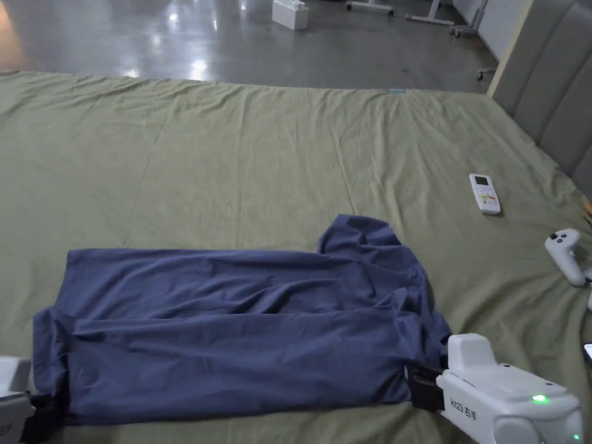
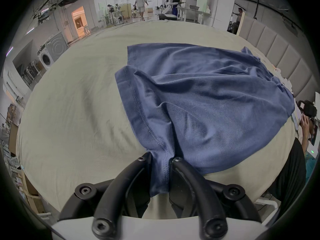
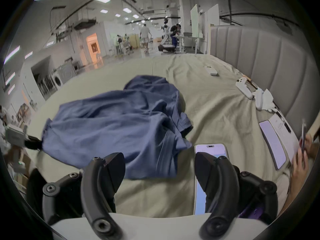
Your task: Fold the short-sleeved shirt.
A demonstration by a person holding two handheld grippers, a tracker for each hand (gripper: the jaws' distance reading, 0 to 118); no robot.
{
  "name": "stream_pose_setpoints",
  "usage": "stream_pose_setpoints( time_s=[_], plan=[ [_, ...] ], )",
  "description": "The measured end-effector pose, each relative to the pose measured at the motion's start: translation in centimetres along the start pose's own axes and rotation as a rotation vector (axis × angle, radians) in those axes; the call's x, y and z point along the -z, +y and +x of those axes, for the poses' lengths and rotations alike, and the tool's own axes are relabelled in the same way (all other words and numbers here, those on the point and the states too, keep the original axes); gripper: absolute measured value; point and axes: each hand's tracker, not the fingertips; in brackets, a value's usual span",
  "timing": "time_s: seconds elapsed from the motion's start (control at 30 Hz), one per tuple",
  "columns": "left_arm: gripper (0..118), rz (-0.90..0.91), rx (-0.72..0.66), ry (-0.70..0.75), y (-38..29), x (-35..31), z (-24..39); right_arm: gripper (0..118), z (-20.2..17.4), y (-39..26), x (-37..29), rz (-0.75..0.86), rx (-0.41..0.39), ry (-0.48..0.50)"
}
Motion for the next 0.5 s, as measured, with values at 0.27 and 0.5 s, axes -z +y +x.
stream_pose_setpoints(
  time_s=[0.27,0.5],
  plan=[
    [13,0.160,0.055,0.006,-1.5,-3.5,-0.7,9,-0.4,0.3,-0.9,-0.037,-0.018,0.012],
    [9,0.218,-0.080,-0.028,-3.8,-7.3,-2.8,7,-1.6,-1.7,-6.3,-0.027,-0.018,-0.052]
  ],
)
